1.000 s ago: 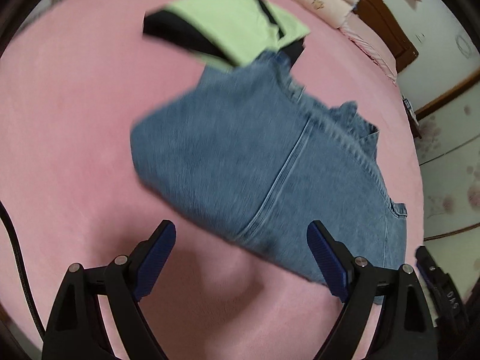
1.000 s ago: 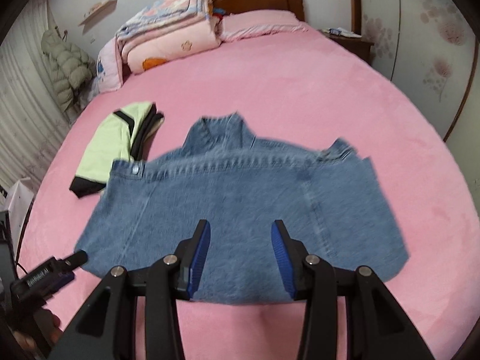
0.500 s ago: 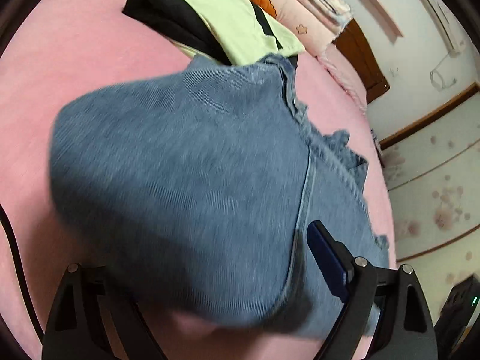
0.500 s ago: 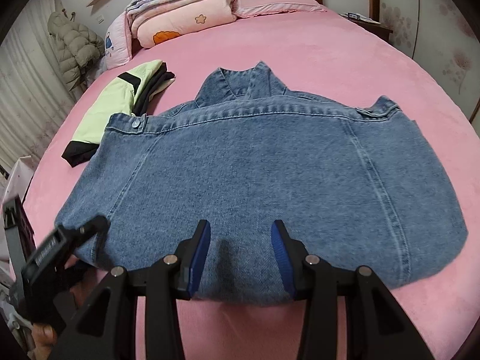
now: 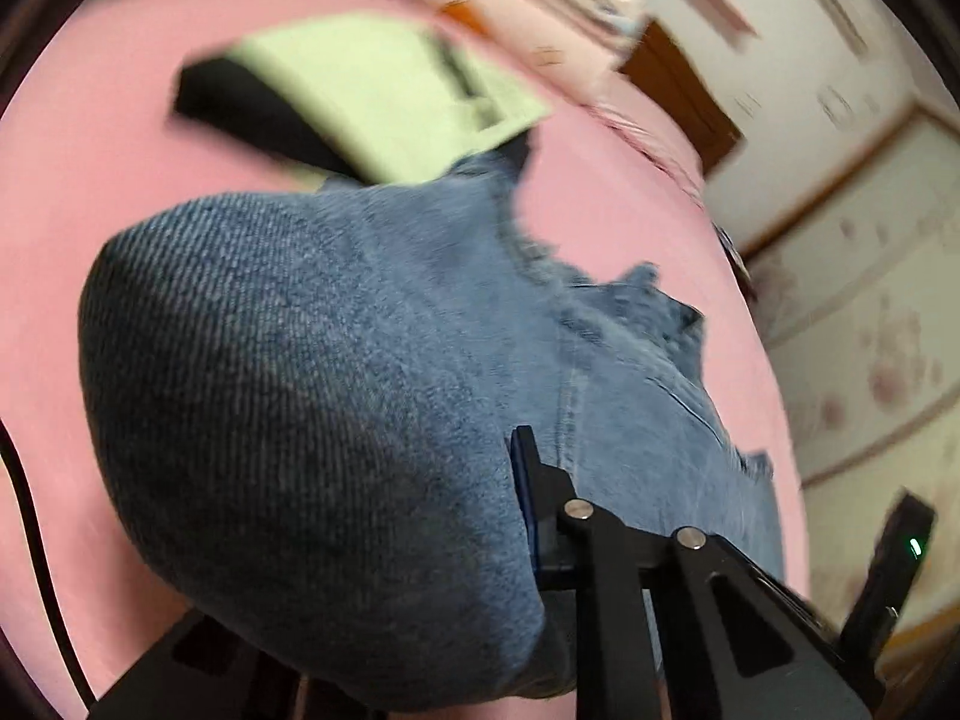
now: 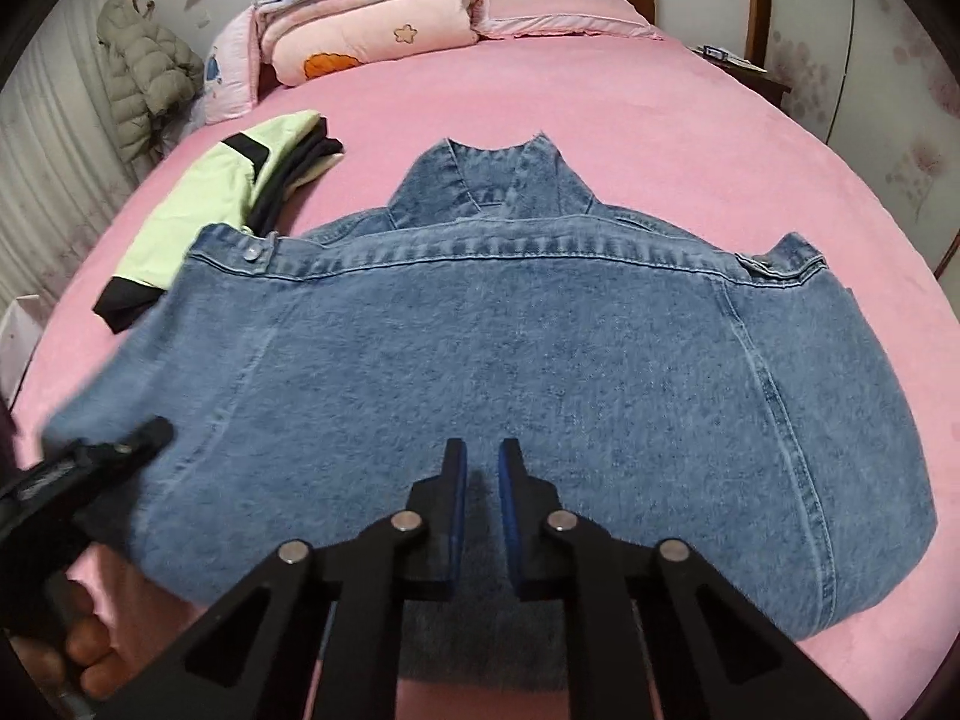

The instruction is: Fold large clothes

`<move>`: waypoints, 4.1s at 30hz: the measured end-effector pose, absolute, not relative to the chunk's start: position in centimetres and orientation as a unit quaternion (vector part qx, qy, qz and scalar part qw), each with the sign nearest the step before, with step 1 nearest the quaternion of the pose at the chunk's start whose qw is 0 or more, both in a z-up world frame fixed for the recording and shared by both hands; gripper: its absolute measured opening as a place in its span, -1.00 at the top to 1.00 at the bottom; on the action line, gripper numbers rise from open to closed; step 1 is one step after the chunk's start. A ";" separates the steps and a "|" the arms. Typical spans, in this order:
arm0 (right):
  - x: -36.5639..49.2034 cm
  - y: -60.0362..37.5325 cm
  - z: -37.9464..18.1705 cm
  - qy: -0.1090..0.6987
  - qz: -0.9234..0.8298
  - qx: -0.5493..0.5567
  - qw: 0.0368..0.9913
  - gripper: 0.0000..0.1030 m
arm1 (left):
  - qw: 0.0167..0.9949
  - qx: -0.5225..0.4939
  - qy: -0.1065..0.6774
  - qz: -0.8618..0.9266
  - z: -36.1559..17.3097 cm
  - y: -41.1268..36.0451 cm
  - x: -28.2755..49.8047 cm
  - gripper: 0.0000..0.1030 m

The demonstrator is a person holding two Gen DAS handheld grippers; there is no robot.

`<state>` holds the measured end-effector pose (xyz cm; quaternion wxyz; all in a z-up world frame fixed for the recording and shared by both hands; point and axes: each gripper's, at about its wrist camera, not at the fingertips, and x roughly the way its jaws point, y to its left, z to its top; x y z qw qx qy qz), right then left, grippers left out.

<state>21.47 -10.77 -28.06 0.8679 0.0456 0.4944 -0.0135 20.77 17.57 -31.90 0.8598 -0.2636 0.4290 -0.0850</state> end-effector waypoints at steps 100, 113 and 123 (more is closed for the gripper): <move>21.0 -32.0 -27.5 0.554 0.093 0.157 0.812 0.64 | 0.846 -0.063 0.496 -0.185 -31.2 -6.0 22.1 -0.58; 17.9 -35.3 -31.3 0.515 0.040 0.154 0.842 0.64 | 0.860 -0.016 0.473 -0.191 -32.6 -10.0 21.2 -0.61; 14.4 -32.3 -23.4 0.460 -0.029 0.081 0.884 0.35 | 0.889 -0.003 0.430 -0.156 -26.8 -7.9 17.8 -0.60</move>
